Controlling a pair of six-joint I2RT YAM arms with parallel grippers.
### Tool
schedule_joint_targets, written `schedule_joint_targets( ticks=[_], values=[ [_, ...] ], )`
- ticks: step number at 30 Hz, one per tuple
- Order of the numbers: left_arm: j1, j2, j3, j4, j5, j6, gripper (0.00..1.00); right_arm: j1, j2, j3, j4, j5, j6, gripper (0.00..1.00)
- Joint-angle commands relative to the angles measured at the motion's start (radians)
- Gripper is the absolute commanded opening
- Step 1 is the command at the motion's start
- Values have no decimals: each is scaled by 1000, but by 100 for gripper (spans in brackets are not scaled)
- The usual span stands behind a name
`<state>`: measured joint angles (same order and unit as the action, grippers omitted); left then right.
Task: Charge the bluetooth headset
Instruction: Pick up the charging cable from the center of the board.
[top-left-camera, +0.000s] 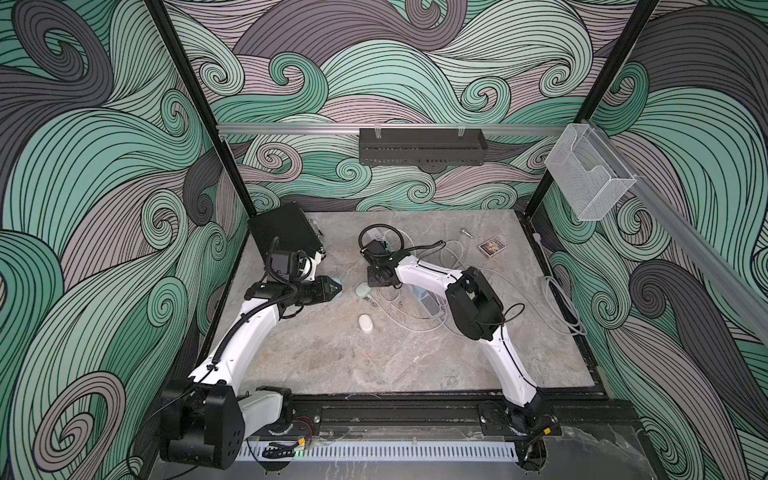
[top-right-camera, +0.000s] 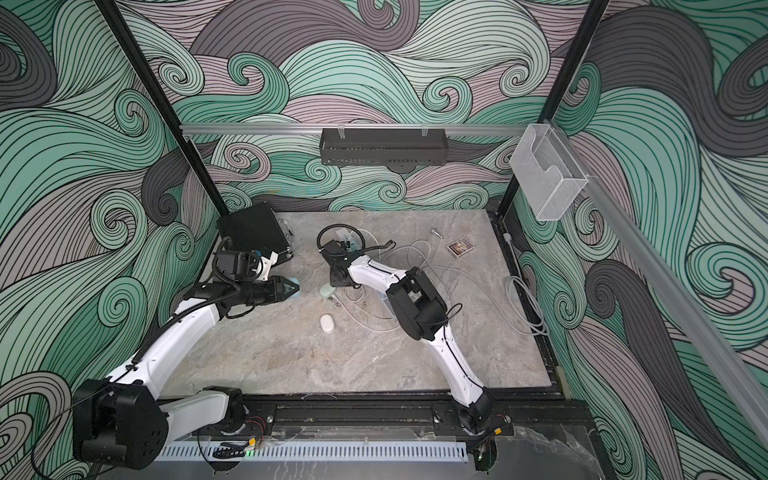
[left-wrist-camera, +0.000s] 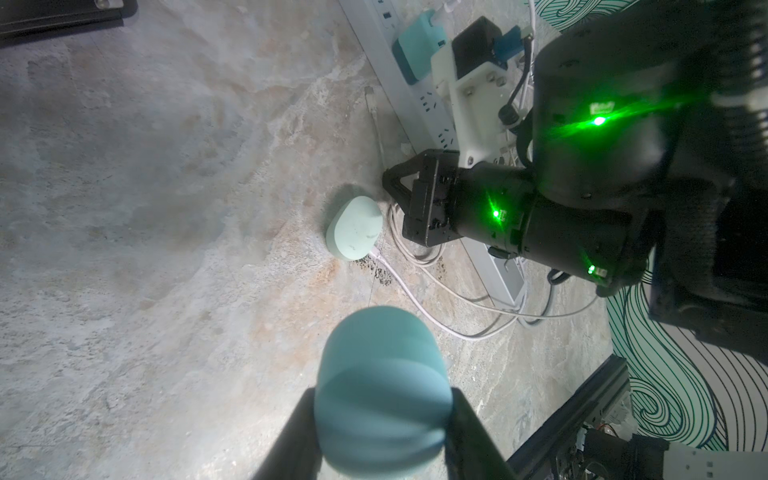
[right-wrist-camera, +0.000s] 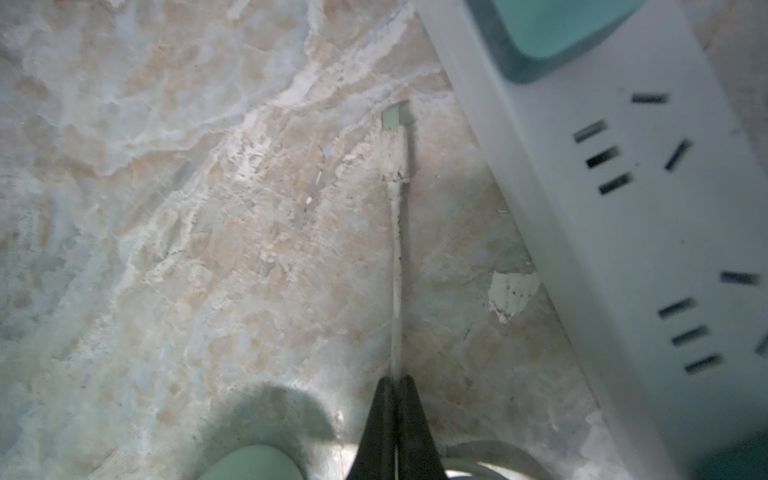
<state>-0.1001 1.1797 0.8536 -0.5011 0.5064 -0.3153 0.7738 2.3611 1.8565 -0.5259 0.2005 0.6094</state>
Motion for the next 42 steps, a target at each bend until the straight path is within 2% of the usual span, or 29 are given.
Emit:
schedule_joint_targets(
  ticks=[1, 5, 10, 16, 19, 25, 28, 39, 42],
  values=[
    [7, -22, -3, 9, 13, -5, 30, -10, -31, -44, -4, -13, 5, 0],
    [7, -19, -2, 11, 14, -7, 29, -10, -98, -95, 26, -15, -20, 0],
    [8, -15, -2, 9, 15, -1, 29, -9, -261, -251, 130, -47, -62, 0],
    [11, -16, -2, 7, 14, 2, 29, -8, -430, -463, 254, -216, -113, 0],
    [13, -15, -2, 7, 14, 5, 29, -5, -481, -563, 307, -294, -188, 0],
    [13, -11, -1, 14, 31, 9, 29, -2, -481, -643, 316, -418, -434, 0],
    [13, -9, -2, 12, 35, 14, 29, -2, -464, -647, 298, -427, -504, 0],
    [14, -11, -5, 12, 37, 20, 28, -2, -401, -616, 314, -487, -536, 0],
    [14, -9, -4, 10, 37, 21, 29, -2, -396, -607, 305, -464, -535, 14]
  ],
)
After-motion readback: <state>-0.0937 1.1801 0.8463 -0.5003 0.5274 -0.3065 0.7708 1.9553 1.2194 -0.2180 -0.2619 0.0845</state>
